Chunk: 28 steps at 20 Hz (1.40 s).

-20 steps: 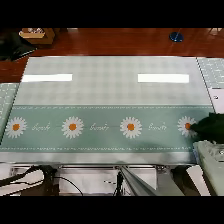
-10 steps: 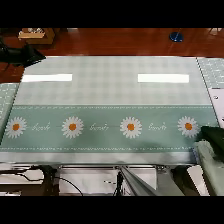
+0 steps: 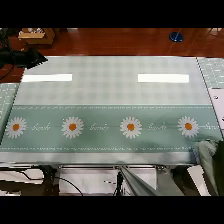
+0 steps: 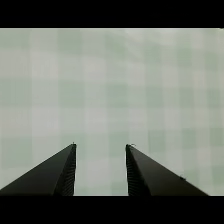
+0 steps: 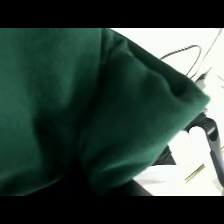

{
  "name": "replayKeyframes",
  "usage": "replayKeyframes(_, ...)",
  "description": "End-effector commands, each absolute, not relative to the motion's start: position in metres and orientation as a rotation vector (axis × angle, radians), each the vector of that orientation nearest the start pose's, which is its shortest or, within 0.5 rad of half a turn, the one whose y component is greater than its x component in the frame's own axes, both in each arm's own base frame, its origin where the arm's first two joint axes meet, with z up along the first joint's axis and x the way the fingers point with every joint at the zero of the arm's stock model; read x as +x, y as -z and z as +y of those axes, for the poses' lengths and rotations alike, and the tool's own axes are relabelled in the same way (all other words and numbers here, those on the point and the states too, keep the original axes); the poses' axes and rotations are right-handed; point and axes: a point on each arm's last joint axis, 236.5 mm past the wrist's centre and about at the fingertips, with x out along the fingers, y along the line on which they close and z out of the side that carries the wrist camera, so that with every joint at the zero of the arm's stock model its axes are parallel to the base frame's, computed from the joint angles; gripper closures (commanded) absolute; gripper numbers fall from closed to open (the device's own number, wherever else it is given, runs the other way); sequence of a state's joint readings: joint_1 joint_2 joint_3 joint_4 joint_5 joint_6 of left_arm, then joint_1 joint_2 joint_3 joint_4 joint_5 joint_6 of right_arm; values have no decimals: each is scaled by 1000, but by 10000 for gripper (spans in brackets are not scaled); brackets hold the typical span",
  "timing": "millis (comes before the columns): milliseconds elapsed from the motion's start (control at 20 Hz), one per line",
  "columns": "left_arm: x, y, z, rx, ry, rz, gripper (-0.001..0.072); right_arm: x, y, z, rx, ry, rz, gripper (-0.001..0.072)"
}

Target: Fold the shirts.

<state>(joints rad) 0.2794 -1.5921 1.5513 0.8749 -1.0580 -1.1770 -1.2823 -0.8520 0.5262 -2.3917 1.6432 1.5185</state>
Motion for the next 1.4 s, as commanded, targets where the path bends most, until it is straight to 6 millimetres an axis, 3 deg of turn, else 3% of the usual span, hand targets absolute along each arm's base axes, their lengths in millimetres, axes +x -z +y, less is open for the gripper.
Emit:
replayKeyframes(0,526,-73,15,-405,285,882,312,-139,-2,-175,495,1307,2145,396)
replayKeyframes(50,525,-73,15,-406,286,883,312,-133,5,-177,509,1302,2101,273)
replayKeyframes(200,521,-71,11,-406,300,902,307,-110,-6,-203,554,1346,1933,272)
replayKeyframes(300,515,-69,7,-407,320,929,266,-51,-47,-255,608,1356,1609,273)
replayKeyframes(350,512,-68,4,-398,336,940,173,-10,-90,-294,567,1349,1395,295)
replayKeyframes(400,509,-67,2,-398,344,951,165,41,-138,-329,525,1318,1158,325)
replayKeyframes(450,507,-67,-2,-372,367,955,164,113,-194,-354,496,1199,886,325)
replayKeyframes(500,505,-66,-6,-348,391,961,165,197,-248,-352,492,985,662,325)
replayKeyframes(550,502,-65,-13,-343,409,973,165,271,-287,-328,515,755,524,328)
replayKeyframes(600,500,-64,-21,-337,427,985,165,334,-311,-287,543,531,466,342)
replayKeyframes(650,496,-63,-33,-328,455,1003,167,385,-313,-234,565,322,494,346)
replayKeyframes(700,488,-59,-48,-305,487,1041,174,416,-290,-183,557,182,604,360)
replayKeyframes(750,479,-51,-59,-280,484,1103,174,429,-248,-132,484,80,799,360)
replayKeyframes(800,466,-40,-70,-231,474,1177,175,429,-204,-95,336,23,1004,360)
replayKeyframes(850,451,-26,-78,-141,453,1262,180,424,-171,-77,168,29,1159,359)
replayKeyframes(950,432,-9,-77,34,329,1377,185,426,-141,-59,-151,106,1302,351)
replayKeyframes(1000,429,-7,-79,105,278,1392,186,438,-135,-35,-184,73,1284,336)
replayKeyframes(1050,428,-8,-84,169,271,1384,185,445,-127,-15,-201,35,1287,269)
replayKeyframes(1200,431,-17,-111,243,312,1321,159,440,-85,16,-196,-16,1397,228)
replayKeyframes(1250,429,-18,-118,253,325,1317,17,434,-69,23,-179,-47,1435,229)
replayKeyframes(1350,425,-18,-126,255,336,1326,-13,430,-46,30,-169,-81,1457,229)
